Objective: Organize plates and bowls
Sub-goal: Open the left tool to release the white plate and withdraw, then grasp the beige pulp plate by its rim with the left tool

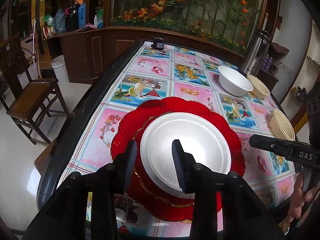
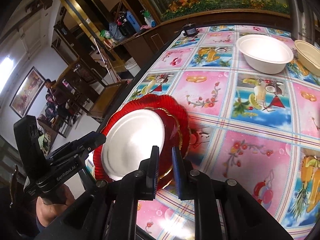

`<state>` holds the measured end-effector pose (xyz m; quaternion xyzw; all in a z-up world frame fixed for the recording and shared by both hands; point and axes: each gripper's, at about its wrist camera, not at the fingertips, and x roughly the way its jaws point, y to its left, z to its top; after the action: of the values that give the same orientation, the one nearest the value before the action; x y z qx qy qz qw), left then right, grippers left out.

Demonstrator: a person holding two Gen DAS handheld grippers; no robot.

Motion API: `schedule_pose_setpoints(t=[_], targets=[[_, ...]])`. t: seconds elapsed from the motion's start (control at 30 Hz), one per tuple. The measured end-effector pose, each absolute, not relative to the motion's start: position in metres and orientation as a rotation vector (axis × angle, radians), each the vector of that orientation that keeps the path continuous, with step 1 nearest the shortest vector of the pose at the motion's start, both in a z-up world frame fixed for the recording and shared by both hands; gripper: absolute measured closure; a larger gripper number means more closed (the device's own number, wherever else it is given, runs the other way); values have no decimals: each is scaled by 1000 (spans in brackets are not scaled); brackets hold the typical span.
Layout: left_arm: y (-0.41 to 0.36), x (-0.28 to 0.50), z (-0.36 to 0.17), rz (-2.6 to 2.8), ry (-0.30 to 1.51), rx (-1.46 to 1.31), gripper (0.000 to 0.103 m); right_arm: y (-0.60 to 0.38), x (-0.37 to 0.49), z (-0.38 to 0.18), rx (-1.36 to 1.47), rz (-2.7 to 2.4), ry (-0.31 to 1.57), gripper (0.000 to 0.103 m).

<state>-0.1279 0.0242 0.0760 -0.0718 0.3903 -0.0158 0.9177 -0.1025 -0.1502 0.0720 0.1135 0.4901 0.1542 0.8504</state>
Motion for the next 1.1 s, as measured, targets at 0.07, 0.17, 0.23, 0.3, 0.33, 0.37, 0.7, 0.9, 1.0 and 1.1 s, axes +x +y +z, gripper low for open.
schedule_pose_setpoints(t=[0.07,0.17,0.23,0.3,0.33,0.37,0.7,0.9,1.0,1.1], targets=[[20,-128,79,-42,801,-143,69,-157,-103,74,253,320,1027,87],[12,-127,83,-59,798,-134,69,-168,-105,77,276,310,1015,87],[5,-125,86,-81,799,-134,69,-176,-105,79,289,301,1006,87],[-4,-124,89,-105,802,-126,69,-184,-105,81,309,292,996,87],[-9,-123,90,-120,804,-124,69,-189,-105,82,318,288,991,87],[-15,-121,92,-138,807,-124,69,-195,-105,83,326,280,984,87],[-83,-103,105,-291,840,-78,69,-263,-107,89,445,200,919,86],[-122,-82,108,-372,887,-60,69,-305,-106,86,501,147,896,86],[-138,-66,116,-402,905,-61,69,-322,-104,87,524,123,877,86],[-159,-53,125,-424,905,-100,69,-342,-105,94,542,91,836,86]])
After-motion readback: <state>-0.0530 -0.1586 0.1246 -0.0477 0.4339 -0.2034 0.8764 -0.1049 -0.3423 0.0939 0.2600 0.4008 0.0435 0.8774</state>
